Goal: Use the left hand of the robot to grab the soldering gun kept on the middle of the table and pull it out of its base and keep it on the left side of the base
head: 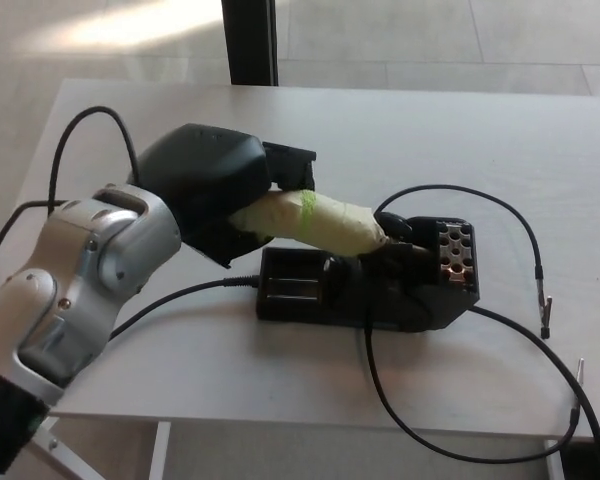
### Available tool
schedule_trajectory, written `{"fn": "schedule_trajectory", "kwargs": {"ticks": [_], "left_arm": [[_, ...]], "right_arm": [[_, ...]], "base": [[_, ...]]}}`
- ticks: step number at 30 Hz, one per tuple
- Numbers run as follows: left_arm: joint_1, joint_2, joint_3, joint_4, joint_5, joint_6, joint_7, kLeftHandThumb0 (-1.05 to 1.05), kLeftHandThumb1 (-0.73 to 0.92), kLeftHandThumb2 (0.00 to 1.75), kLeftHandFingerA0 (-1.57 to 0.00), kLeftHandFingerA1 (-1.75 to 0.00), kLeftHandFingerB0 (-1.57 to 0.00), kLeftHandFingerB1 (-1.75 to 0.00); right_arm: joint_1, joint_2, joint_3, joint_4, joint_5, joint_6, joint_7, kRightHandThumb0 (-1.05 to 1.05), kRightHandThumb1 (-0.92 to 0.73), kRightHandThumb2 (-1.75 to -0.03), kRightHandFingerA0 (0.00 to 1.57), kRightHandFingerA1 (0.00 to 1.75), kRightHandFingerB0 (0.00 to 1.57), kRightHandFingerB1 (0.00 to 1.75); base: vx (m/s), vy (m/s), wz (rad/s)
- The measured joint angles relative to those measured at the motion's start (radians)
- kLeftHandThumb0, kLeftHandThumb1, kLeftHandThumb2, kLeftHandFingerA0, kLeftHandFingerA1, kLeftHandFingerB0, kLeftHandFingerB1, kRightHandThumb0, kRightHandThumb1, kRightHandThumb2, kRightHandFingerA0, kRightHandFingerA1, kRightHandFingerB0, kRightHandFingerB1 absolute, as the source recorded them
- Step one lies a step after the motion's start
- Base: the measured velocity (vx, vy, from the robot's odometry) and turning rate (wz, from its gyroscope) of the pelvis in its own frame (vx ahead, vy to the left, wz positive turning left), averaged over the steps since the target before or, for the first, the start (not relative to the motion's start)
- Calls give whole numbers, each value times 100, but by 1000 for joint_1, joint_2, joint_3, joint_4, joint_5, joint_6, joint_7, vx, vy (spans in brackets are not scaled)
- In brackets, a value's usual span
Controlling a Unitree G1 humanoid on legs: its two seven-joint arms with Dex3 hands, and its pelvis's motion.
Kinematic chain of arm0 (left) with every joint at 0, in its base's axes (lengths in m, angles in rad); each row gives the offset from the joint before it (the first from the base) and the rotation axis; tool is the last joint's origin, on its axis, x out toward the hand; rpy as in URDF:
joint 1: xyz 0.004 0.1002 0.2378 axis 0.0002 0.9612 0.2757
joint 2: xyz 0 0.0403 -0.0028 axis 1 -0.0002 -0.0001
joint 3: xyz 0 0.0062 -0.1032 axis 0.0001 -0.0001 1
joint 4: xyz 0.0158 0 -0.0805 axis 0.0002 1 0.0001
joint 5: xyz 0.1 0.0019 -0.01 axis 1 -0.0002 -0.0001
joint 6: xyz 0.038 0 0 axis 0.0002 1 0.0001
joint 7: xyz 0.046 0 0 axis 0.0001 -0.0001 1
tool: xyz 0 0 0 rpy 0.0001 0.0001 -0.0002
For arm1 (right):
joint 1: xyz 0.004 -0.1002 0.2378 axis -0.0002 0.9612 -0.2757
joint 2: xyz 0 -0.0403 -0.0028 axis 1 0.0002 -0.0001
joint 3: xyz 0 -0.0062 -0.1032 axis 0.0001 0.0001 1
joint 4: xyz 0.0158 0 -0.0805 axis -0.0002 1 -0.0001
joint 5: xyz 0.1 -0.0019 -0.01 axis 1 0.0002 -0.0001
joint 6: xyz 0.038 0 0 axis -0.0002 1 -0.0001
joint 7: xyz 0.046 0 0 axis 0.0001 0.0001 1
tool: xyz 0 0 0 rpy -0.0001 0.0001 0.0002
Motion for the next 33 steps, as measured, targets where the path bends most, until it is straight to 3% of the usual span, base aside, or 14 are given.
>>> {"fn": "schedule_trajectory", "kwargs": {"ticks": [1,6,8,9,12,13,16,17,18,20,29,30,31,33], "left_arm": [[2,0,7,-4,-3,3,-10,-11,56,119,-86,-175,-73,-163],[3,40,51,-28,-21,17,-81,-12,53,117,-85,-175,-73,-160],[-6,84,90,-27,-32,19,-106,-12,63,104,-84,-175,-74,-157],[-17,110,107,-27,-36,18,-121,-6,64,98,-90,-168,-76,-144],[-55,196,128,-14,-34,-1,-145,-11,64,91,-86,-171,-74,-149],[-75,238,134,-7,-33,-16,-155,-11,58,88,-90,-166,-80,-140],[-122,310,135,22,-27,-51,-164,-13,55,76,-85,-173,-72,-153],[-132,324,135,29,-27,-59,-165,-11,63,70,-91,-173,-65,-144],[-147,345,135,38,-26,-73,-168,-23,69,64,-79,-160,-67,-124],[-176,382,134,50,-25,-97,-180,-20,74,69,-76,-169,-64,-143],[-286,541,159,25,-33,-202,-276,-18,62,70,-77,-175,-61,-161],[-264,542,171,13,-36,-210,-276,-15,60,72,-88,-170,-76,-127],[-243,542,179,1,-38,-212,-276,-19,48,100,-119,-135,-93,-117],[-170,530,199,-24,-52,-218,-273,-17,51,103,-119,-136,-96,-121]], "right_arm": [[0,0,2,0,0,0,0,-104,-39,-133,135,92,65,118],[0,-1,20,-1,-3,-10,0,-98,-35,-123,136,85,67,126],[4,-4,25,0,-6,-10,-1,-99,-35,-122,137,86,65,126],[3,-6,27,0,-6,-10,-2,-104,-42,-132,135,91,69,117],[2,-10,31,0,-7,-10,-6,-102,-41,-131,135,92,70,117],[2,-12,33,0,-7,-10,-8,-100,-40,-129,134,92,71,116],[2,-12,35,0,-7,-10,-12,-96,-39,-127,137,95,72,115],[2,-12,36,0,-7,-10,-13,-101,-35,-124,134,92,71,117],[2,-12,38,0,-7,-10,-14,-98,-40,-128,137,95,72,115],[1,-12,41,0,-7,-10,-16,-105,-42,-132,134,90,70,117],[-5,-19,51,6,-8,-18,-13,-101,-39,-130,137,91,72,117],[-6,-19,51,6,-8,-19,-13,-105,-39,-131,137,89,71,118],[-6,-19,51,6,-8,-20,-12,-105,-39,-131,136,90,70,118],[-7,-19,51,6,-8,-20,-12,-104,-40,-131,136,91,71,118]], "base": [[0,0,0],[0,0,-1],[0,0,3],[0,0,0],[0,0,0],[0,0,0],[0,0,0],[0,0,0],[0,0,0],[0,0,0],[0,0,0],[0,0,0],[0,0,0],[0,0,0]]}}
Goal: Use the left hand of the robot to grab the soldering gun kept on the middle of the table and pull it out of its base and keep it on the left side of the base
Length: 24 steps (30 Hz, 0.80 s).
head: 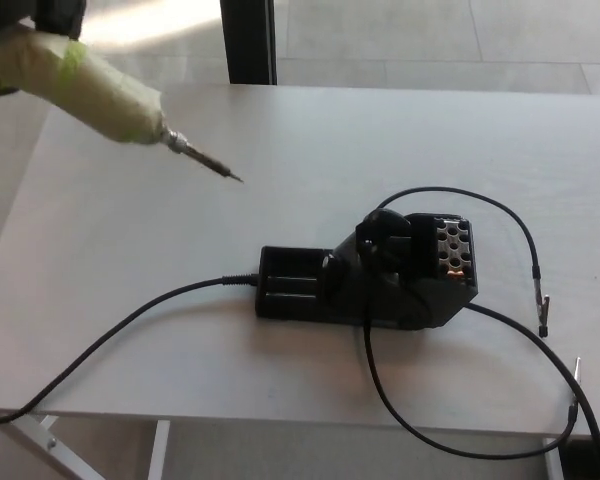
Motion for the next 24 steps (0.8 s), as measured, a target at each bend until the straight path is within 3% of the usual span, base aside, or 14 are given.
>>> {"fn": "schedule_trajectory", "kwargs": {"ticks": [1,2,3,4,6,8,10,12,13,14,15,19,24], "left_arm": [[27,-6,4,-8,-4,0,1,-9,59,95,-88,-172,-77,-148],[74,-16,12,-22,-10,0,3,-9,59,95,-88,-172,-77,-148],[109,-28,19,-31,-16,1,4,-11,50,102,-115,-134,-95,-120],[139,-39,22,-39,-19,1,6,-8,58,89,-84,-167,-74,-144],[217,-73,26,-50,-21,3,14,-11,64,84,-81,-166,-74,-138],[279,-108,30,-56,-23,7,21,-10,68,84,-83,-164,-74,-133],[348,-157,36,-53,-30,12,35,-12,64,99,-79,-166,-71,-143],[434,-234,44,-41,-44,18,58,-12,65,102,-80,-173,-71,-148],[460,-264,47,-37,-48,21,67,-10,62,92,-84,-161,-79,-135],[498,-310,49,-29,-54,27,83,-11,65,101,-80,-173,-71,-149],[523,-340,51,-24,-56,30,95,-11,60,107,-81,-171,-73,-141],[577,-433,57,-7,-59,48,137,-12,56,114,-82,-173,-73,-147],[587,-493,82,-5,-62,93,160,-16,59,111,-87,-171,-73,-136]], "right_arm": [[0,0,0,0,0,0,0,-104,-41,-132,137,91,71,119],[0,0,0,0,0,0,-1,-101,-39,-130,135,93,72,117],[0,0,0,0,0,0,-1,-100,-40,-131,134,94,72,117],[0,0,0,0,1,0,-1,-101,-39,-131,134,94,71,118],[0,0,-1,0,2,0,-1,-102,-39,-132,134,93,71,119],[-1,0,-3,0,3,0,-1,-105,-40,-132,133,93,71,119],[-2,0,-3,0,3,0,0,-105,-40,-132,134,92,70,119],[-3,0,-3,0,3,0,0,-105,-40,-132,134,92,70,119],[-4,0,-3,0,3,0,0,-105,-40,-132,134,92,70,119],[-5,0,-3,0,3,0,0,-97,-38,-129,133,94,71,117],[-6,0,-3,0,3,0,0,-102,-39,-131,134,94,70,118],[-11,0,-5,-1,5,0,0,-104,-40,-132,134,92,69,118],[-13,0,-4,-2,6,0,0,-97,-38,-129,133,94,71,115]], "base": [[0,0,0],[0,0,0],[0,0,0],[0,0,0],[0,0,0],[0,0,0],[0,0,0],[0,0,0],[0,0,0],[0,0,0],[0,0,0],[0,0,0],[0,0,0]]}}
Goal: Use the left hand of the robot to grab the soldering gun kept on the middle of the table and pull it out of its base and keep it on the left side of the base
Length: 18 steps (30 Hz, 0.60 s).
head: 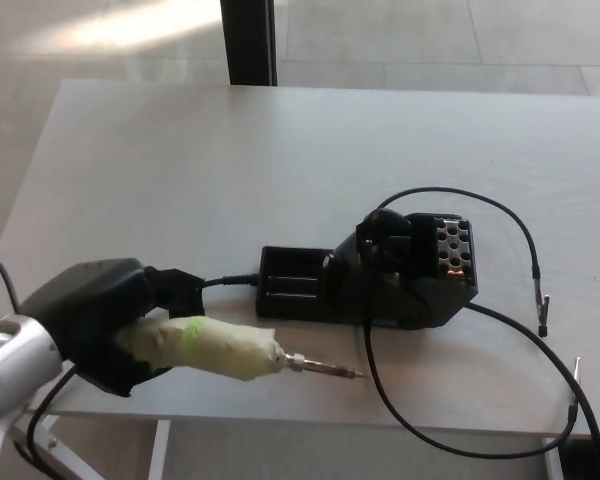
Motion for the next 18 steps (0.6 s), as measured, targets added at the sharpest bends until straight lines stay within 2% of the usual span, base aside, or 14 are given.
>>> {"fn": "schedule_trajectory", "kwargs": {"ticks": [1,2,6,10,11,12,13,14,15,16,17,18], "left_arm": [[1,-11,4,0,0,14,3,-17,59,111,-90,-169,-74,-138],[1,-18,7,0,0,23,4,-19,57,118,-88,-171,-73,-142],[11,-40,20,0,-1,75,10,-17,61,112,-89,-173,-72,-143],[22,-49,22,0,-3,108,12,-18,57,118,-92,-169,-74,-146],[23,-50,22,1,-3,115,12,-18,57,118,-92,-169,-74,-147],[23,-50,22,1,-5,120,11,-19,57,118,-91,-168,-74,-146],[23,-50,22,1,-5,125,11,-21,56,116,-91,-166,-75,-145],[24,-49,21,-1,-5,132,11,-22,59,110,-90,-161,-75,-136],[25,-48,19,-5,-3,139,11,-26,68,92,-98,-135,-71,-106],[26,-45,12,-15,5,150,12,-26,68,92,-98,-135,-71,-106],[28,-44,7,-23,12,159,13,-30,73,76,-83,-120,-59,-74],[29,-42,0,-28,21,168,13,-30,73,76,-83,-120,-59,-74]], "right_arm": [[0,0,0,0,0,0,0,-101,-39,-131,134,94,70,117],[0,0,0,0,0,0,0,-91,-37,-128,135,98,72,115],[0,0,0,-2,1,0,2,-96,-39,-130,133,94,71,115],[0,0,0,-2,2,0,2,-98,-39,-130,134,93,71,117],[0,0,0,-2,1,0,2,-96,-32,-126,139,86,67,128],[0,0,0,-2,1,0,2,-96,-32,-126,138,86,67,129],[0,0,0,-3,1,0,2,-101,-39,-131,134,93,71,117],[0,0,0,-3,2,0,2,-94,-38,-128,136,97,73,116],[0,0,0,-3,2,0,2,-104,-40,-132,134,92,70,117],[0,0,0,-3,2,0,2,-104,-40,-132,134,92,70,117],[0,0,0,-3,2,0,2,-104,-40,-132,134,92,70,117],[0,0,0,-3,2,0,2,-104,-40,-132,134,92,70,117]], "base": [[0,0,0],[0,0,0],[0,0,0],[0,0,0],[0,0,0],[0,0,0],[0,0,0],[0,0,0],[0,0,0],[0,0,0],[0,0,0],[0,0,0]]}}
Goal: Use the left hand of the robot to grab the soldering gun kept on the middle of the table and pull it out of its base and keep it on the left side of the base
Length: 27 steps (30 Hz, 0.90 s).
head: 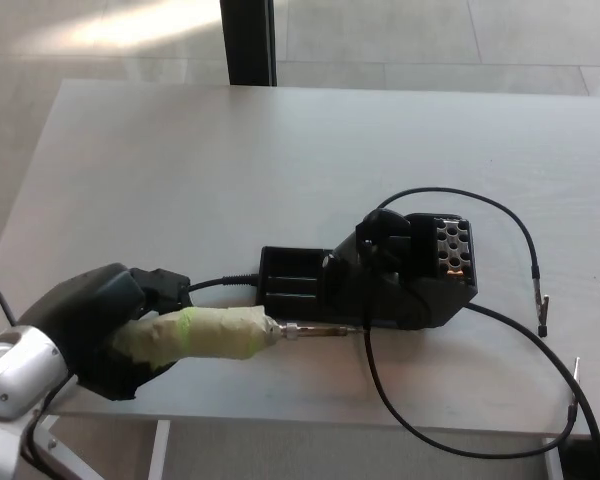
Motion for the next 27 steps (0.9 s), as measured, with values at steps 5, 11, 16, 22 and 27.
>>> {"fn": "schedule_trajectory", "kwargs": {"ticks": [5,11,16,22,27], "left_arm": [[-26,81,-62,-51,58,16,-15,-73,50,73,0,0,0,0],[-32,162,-140,-84,131,27,-40,-66,57,74,0,0,0,0],[-31,191,-180,-96,194,31,-39,-67,69,61,0,0,0,0],[-30,206,-192,-100,249,31,-34,-67,70,61,0,0,0,0],[-21,223,-172,-101,263,28,-15,-69,69,60,0,0,0,0]], "right_arm": [[-1,0,0,0,0,0,0,-100,-37,-131,137,92,71,117],[-3,0,1,-2,0,0,5,-100,-38,-131,134,93,71,117],[-3,0,1,-2,0,-1,11,-100,-37,-131,135,93,71,117],[-4,0,1,-2,0,-1,17,-101,-37,-131,135,93,72,117],[-3,0,1,-2,0,-1,21,-99,-37,-131,137,93,72,117]], "base": [[0,0,0],[0,0,0],[0,0,0],[0,0,0],[0,0,0]]}}
